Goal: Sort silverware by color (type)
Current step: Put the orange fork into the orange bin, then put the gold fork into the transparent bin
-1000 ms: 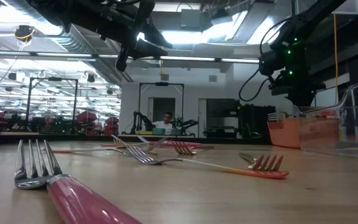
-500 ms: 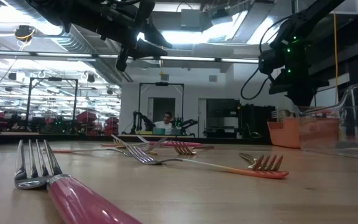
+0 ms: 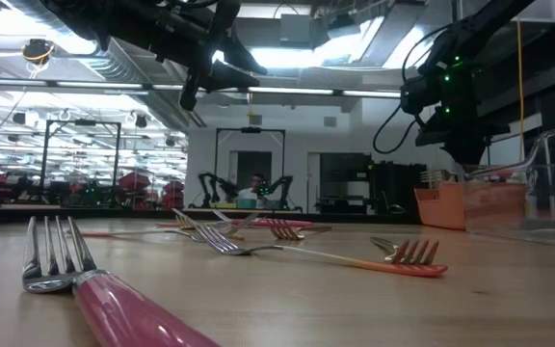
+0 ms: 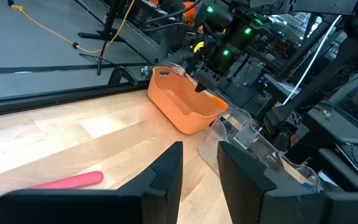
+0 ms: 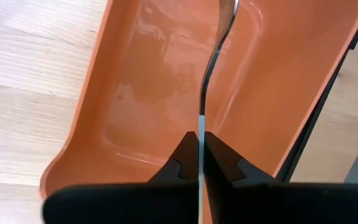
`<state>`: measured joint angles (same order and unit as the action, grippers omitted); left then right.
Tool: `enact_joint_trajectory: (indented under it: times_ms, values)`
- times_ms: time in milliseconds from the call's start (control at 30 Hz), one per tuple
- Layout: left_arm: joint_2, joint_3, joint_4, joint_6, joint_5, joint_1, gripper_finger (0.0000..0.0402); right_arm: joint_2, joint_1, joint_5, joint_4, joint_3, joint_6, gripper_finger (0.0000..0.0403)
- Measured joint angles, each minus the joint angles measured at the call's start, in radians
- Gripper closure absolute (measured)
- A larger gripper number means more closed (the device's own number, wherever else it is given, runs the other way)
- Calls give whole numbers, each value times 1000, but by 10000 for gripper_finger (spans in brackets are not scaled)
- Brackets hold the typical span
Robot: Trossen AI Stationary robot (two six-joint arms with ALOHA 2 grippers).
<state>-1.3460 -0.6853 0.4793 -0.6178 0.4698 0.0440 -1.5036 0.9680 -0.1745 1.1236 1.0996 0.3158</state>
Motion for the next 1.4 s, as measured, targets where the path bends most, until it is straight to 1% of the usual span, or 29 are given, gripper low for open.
enact_joint_trajectory:
  times_ms: [200,567,733,1100,1233,1400]
  values:
    - [0,0,0,0,0,-1,308,0,0,0,-3,0,6,395]
    - [0,0,-1,0,0,-1,308,0,0,-1,-4,0,6,351]
    - [0,0,-1,0,0,-1,308,0,0,-1,-4,0,6,340]
    - [0,0,-71,0,-2,-5,308,0,0,10,1,0,-2,338]
    - [0,0,-91,0,-20,-8,308,0,0,18,5,0,-11,338]
    - [0,0,-107,1,-26,-23,308,0,1,37,65,46,-59,339]
